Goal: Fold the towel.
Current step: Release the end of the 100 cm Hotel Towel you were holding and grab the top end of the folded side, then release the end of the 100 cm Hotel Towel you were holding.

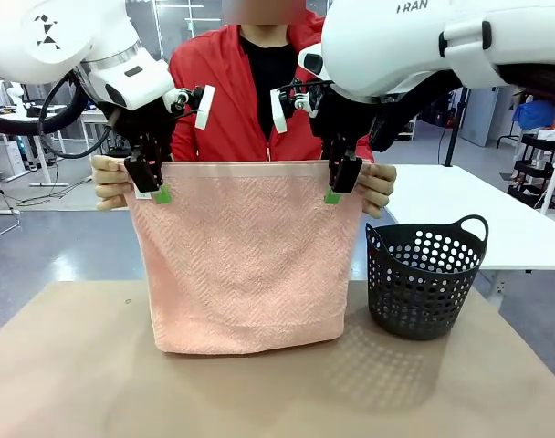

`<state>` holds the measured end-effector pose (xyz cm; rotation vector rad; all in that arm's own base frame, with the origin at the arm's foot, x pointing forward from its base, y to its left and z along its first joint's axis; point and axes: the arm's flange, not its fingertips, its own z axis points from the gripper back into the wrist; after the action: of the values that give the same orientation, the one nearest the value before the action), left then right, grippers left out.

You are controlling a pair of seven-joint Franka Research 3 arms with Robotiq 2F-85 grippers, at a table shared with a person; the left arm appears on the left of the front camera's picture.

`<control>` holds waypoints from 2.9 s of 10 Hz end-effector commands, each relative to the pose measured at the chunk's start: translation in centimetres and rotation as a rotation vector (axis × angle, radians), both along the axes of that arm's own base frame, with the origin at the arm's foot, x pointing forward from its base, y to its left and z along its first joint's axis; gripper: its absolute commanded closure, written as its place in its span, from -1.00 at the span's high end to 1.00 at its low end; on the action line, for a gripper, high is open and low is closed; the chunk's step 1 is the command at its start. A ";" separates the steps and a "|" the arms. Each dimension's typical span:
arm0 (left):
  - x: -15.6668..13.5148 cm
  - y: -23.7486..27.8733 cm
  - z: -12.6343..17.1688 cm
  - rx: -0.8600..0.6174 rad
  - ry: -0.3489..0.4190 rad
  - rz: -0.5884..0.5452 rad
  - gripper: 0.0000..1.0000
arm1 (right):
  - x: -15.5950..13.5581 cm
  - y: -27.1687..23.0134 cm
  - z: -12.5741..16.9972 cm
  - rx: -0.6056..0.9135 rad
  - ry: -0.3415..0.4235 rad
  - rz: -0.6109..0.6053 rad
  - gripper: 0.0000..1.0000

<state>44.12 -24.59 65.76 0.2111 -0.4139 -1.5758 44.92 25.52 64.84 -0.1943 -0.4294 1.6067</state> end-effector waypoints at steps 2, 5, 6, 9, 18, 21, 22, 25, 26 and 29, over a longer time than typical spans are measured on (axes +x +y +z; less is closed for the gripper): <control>0.1 1.0 0.1 -0.013 0.043 -0.010 -1.00 | 0.4 0.2 0.6 -0.002 0.024 -0.014 -1.00; -0.1 1.2 -0.1 -0.020 0.037 -0.015 -1.00 | 0.4 0.1 0.5 -0.005 0.030 -0.018 -0.93; -0.2 1.2 0.0 -0.023 0.034 -0.015 -1.00 | 0.3 0.1 0.5 -0.006 0.030 -0.016 -1.00; -0.3 1.4 -0.1 -0.024 0.028 -0.008 -1.00 | 0.3 -0.1 0.4 0.000 0.031 -0.018 -1.00; 0.1 0.6 -0.1 -0.007 0.023 0.011 -1.00 | 0.1 0.0 0.2 -0.008 0.021 -0.004 -1.00; 0.1 0.6 -0.1 -0.007 0.023 0.011 -1.00 | 0.1 0.0 0.2 -0.008 0.021 -0.004 -1.00; 0.1 0.6 -0.1 -0.007 0.023 0.011 -1.00 | 0.1 0.0 0.2 -0.008 0.021 -0.004 -1.00; 0.1 0.6 -0.1 -0.007 0.023 0.011 -1.00 | 0.1 0.0 0.2 -0.008 0.021 -0.004 -1.00; 0.1 0.6 -0.1 -0.007 0.023 0.011 -1.00 | 0.1 0.0 0.2 -0.008 0.021 -0.004 -1.00; 0.1 0.6 -0.1 -0.007 0.023 0.011 -1.00 | 0.1 0.0 0.2 -0.008 0.021 -0.004 -1.00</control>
<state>44.21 -24.11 65.44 0.1841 -0.3969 -1.5685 45.05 25.59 64.97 -0.1755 -0.4074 1.6043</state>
